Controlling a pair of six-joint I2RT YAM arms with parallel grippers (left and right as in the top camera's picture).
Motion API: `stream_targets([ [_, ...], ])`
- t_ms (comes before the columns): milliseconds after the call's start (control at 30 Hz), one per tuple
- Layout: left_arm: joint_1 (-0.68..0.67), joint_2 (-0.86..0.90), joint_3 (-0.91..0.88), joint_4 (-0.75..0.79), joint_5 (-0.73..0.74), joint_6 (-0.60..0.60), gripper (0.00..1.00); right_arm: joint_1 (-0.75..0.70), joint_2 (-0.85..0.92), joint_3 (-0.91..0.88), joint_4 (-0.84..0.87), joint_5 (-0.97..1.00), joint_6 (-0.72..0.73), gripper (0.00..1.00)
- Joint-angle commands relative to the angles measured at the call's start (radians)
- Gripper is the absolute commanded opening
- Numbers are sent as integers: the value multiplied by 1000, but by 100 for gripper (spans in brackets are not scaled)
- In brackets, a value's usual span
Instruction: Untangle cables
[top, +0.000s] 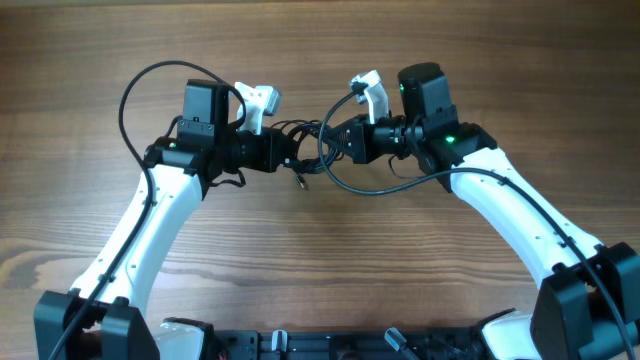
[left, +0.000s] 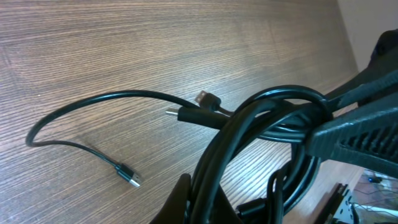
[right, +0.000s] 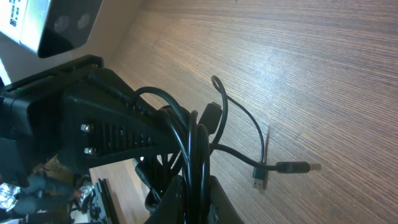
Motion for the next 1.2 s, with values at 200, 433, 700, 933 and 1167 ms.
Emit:
stream_targets([
  [200, 128, 7, 6, 53, -52, -42, 4, -37, -24, -1, 0, -43, -3, 24],
  [433, 152, 7, 6, 54, 63, -75, 4, -44, -74, -1, -30, -41, -126, 26],
  [700, 70, 7, 6, 50, 69, -29, 4, 137, -73, -1, -2, 468, -316, 37],
  [933, 18, 7, 6, 50, 68, -29, 4, 233, -73, -1, -4, 699, -397, 27],
  [1167, 18, 7, 6, 50, 68, -29, 4, 240, -49, -1, -37, 747, -417, 38],
])
